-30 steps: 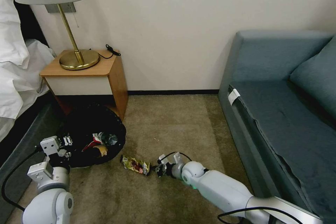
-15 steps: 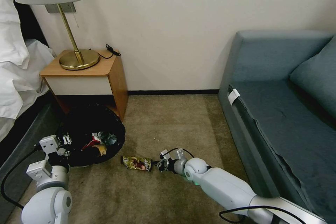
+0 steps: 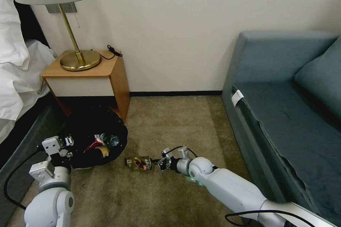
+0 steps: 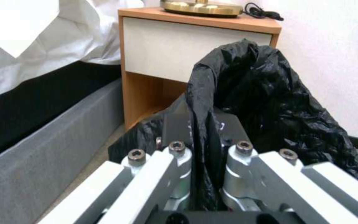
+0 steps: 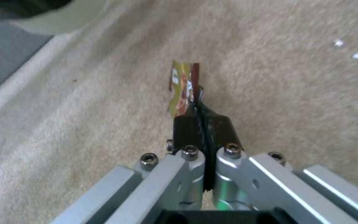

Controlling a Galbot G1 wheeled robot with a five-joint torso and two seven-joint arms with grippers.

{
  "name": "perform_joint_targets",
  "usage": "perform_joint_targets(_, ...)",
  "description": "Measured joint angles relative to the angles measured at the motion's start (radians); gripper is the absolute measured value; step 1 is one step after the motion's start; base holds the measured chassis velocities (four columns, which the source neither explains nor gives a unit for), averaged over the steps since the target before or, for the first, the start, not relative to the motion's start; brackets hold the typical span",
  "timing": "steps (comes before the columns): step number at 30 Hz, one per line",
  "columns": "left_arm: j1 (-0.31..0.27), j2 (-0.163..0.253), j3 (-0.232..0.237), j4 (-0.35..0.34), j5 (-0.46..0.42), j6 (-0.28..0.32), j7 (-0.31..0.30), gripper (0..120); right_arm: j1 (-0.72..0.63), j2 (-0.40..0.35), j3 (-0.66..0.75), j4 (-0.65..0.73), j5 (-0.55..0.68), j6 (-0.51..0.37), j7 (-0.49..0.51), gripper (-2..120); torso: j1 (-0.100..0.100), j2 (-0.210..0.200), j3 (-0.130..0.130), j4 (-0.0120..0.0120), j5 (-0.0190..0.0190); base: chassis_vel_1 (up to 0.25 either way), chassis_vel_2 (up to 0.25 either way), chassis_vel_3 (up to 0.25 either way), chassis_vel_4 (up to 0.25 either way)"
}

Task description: Pick up the trash bin, then pick up the garbage on the floor and place it into the trash bin.

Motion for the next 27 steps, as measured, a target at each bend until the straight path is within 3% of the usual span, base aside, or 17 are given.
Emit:
perform_joint_targets(6, -0.001, -0.002, -0.002, 0.004, 0.001, 0.000, 0.000, 5, -0.010, -0.055, 0.037, 0.065, 0.014, 0.000, -0.002, 0, 0.000, 0.000, 0.000, 0.0000, 0.0000, 0.000, 0.000, 0.000, 0.000)
perform_joint_targets(9, -0.001, -0.002, -0.001, 0.004, 0.003, 0.000, -0.001, 5, -0.016, -0.134, 0.093, 0.157, 0.037, -0.003, -0.001, 0, 0.000, 0.000, 0.000, 0.0000, 0.0000, 0.000, 0.000, 0.000, 0.000)
perform_joint_targets(14, 0.000, 0.000, 0.002, 0.003, 0.003, 0.000, -0.001, 5, -0.033, -0.199, 0.153, 0.231, 0.046, -0.005, 0.001, 0, 0.000, 0.000, 0.000, -0.0001, 0.0000, 0.000, 0.000, 0.000, 0.000)
perform_joint_targets(27, -0.001, 0.005, 0.011, 0.004, 0.004, 0.002, 0.000, 5, -0.065, -0.255, 0.211, 0.301, 0.055, -0.014, 0.006, 0, 0.000, 0.000, 0.000, -0.0001, 0.0000, 0.000, 0.000, 0.000, 0.000)
